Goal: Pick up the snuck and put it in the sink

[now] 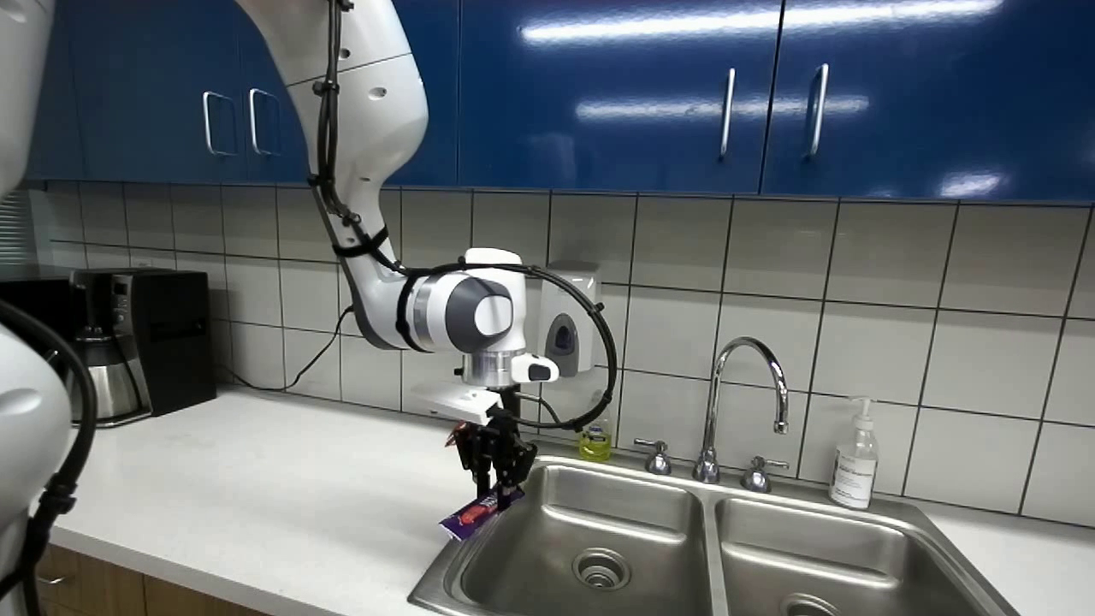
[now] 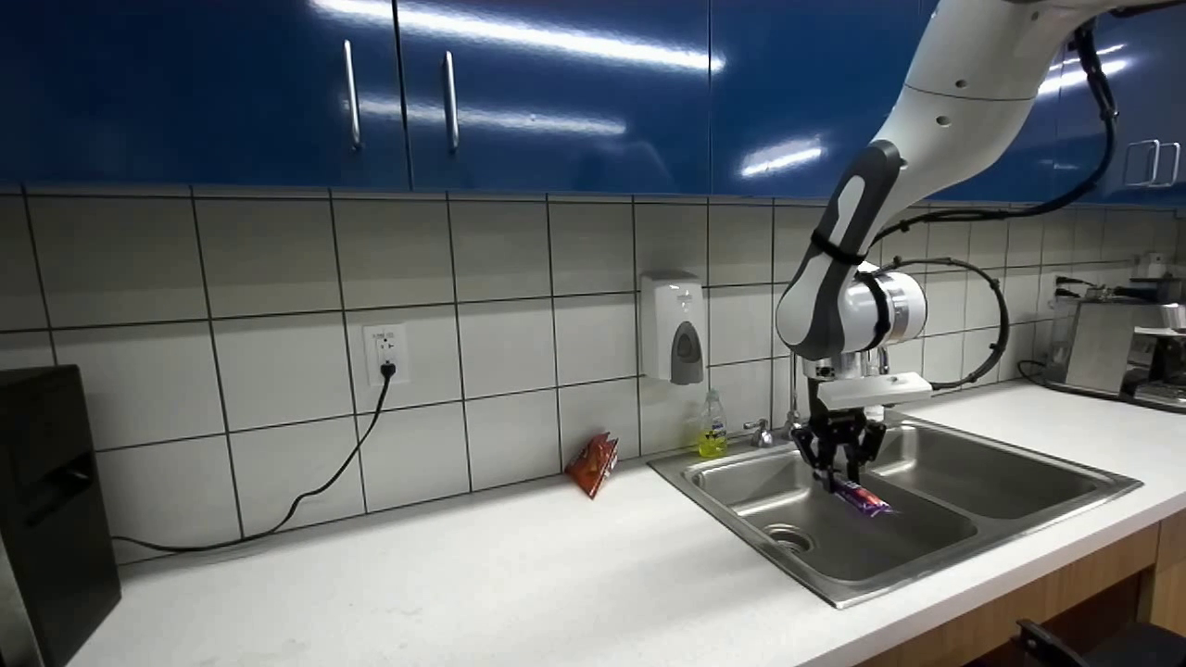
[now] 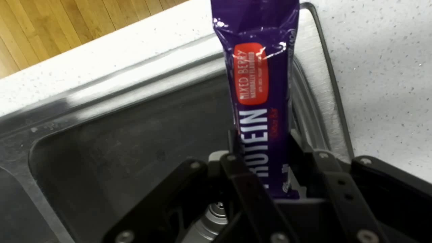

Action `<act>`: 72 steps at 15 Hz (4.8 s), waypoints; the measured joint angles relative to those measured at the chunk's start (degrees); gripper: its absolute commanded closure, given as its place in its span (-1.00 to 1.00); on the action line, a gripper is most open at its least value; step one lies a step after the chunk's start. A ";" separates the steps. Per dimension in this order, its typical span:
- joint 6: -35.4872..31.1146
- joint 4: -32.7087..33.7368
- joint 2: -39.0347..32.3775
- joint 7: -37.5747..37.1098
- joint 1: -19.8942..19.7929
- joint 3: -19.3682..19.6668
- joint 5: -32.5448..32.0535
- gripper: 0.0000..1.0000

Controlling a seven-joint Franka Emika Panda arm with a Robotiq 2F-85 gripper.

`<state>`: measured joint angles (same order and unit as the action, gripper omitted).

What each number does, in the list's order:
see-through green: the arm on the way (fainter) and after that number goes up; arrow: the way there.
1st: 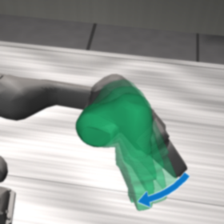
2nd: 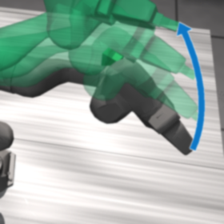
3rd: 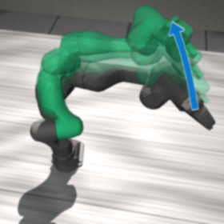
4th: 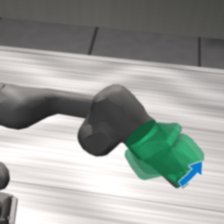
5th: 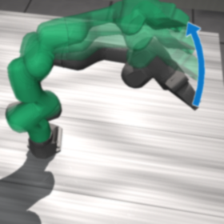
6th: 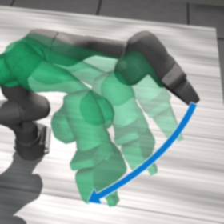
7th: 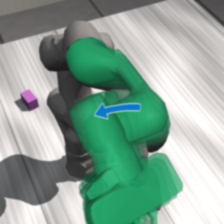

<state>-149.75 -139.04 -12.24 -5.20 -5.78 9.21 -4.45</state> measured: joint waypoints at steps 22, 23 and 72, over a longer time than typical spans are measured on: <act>2.62 23.24 -20.71 0.00 -3.07 1.34 3.33 0.74; 2.74 24.65 -22.13 0.00 -3.07 1.32 3.36 0.74; 2.45 44.87 -39.54 -0.07 -2.12 -0.47 4.58 -1.00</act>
<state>-147.29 -94.17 -51.78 -5.28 -7.90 8.75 0.13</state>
